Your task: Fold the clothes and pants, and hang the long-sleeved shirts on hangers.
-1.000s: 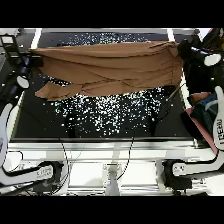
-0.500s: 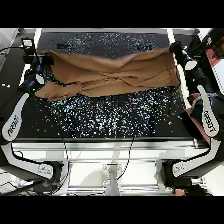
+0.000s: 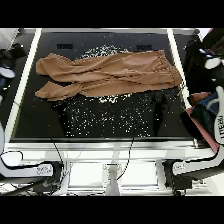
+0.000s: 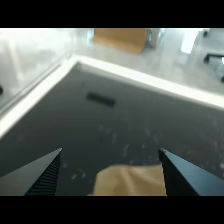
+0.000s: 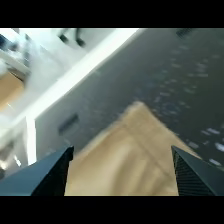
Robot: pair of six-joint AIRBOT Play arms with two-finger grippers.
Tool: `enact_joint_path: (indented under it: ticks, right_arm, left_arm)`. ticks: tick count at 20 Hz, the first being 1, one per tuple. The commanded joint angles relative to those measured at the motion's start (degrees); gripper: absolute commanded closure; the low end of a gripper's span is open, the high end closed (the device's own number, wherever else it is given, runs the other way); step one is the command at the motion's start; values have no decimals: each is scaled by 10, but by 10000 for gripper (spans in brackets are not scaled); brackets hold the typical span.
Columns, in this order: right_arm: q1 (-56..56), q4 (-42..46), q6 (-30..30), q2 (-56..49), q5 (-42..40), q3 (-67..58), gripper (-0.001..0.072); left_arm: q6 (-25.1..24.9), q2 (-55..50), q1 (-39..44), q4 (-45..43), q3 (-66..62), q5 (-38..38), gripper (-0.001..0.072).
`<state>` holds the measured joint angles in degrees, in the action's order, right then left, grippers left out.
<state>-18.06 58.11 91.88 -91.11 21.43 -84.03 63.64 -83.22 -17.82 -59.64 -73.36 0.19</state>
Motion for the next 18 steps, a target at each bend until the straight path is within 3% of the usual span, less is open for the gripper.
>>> enact_joint_path:
  ticks: [1,3,5,7,11,18]
  right_arm:
    - [-93,12,0,24,223,0,55]
    - [-145,26,0,17,365,0,199]
    - [-179,38,-1,5,452,2,200]
    - [-191,37,-23,-9,488,8,200]
    - [-167,16,-87,-50,457,32,195]
    - [-87,-30,-89,-130,268,31,190]
  left_arm:
    - [0,71,-63,12,-1,-144,29]
    - [0,98,-87,12,-1,-176,29]
    - [0,113,-97,12,-1,-196,29]
    - [0,115,-98,12,-1,-214,29]
    - [0,115,-87,12,0,-242,29]
    - [0,115,-74,14,0,-251,29]
